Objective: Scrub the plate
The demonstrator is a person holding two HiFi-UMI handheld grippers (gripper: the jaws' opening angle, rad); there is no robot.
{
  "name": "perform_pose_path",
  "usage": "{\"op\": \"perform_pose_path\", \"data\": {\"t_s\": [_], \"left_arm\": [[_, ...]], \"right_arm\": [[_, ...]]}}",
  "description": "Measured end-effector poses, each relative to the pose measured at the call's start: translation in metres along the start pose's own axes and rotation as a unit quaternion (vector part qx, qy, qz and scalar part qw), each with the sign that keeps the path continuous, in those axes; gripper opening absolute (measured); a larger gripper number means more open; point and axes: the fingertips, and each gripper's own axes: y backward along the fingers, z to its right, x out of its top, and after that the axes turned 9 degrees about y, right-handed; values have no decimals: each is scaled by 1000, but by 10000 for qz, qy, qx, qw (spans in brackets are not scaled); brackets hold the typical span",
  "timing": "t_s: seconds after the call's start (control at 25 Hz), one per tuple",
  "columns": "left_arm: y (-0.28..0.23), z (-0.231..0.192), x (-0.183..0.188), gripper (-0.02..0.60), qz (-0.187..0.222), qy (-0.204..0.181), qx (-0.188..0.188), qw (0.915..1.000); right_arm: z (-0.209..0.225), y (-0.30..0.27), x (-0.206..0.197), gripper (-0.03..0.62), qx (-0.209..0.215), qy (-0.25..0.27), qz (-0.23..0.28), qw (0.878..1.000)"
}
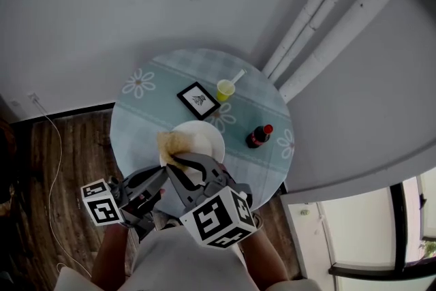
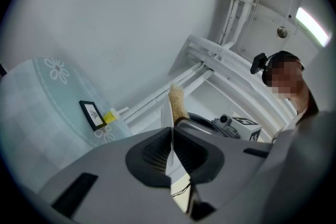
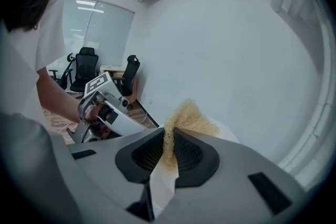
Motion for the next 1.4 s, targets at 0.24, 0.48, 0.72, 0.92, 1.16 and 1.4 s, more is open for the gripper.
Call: {"op": "perform_pose_path", "data": {"t_s": [0.24,0.48,0.72,0.92,1.16,1.4], "left_arm": [[3,-2,-1,18,45,30,31,10000],[5,-3,-1,18,149,67,40,9999],[7,-3,-1,18,234,116,46,9996],[9,-3,2,18,381,201,12,9991],[7,-4,2,17,436,207,58,9988],[8,-6,-1,18,446,233,132,9986]], "right_arm": [[-10,-1,0,61,139,105,-60,9998],[-21,0,-3,61,276,97,-106,9995],[-25,3,-8,60,364,0,-165,9992],[-31,7,-14,61,424,-63,-204,9989],[-34,11,-21,61,422,-40,-293,9987],[-42,15,-31,61,453,-84,-395,9982]]}}
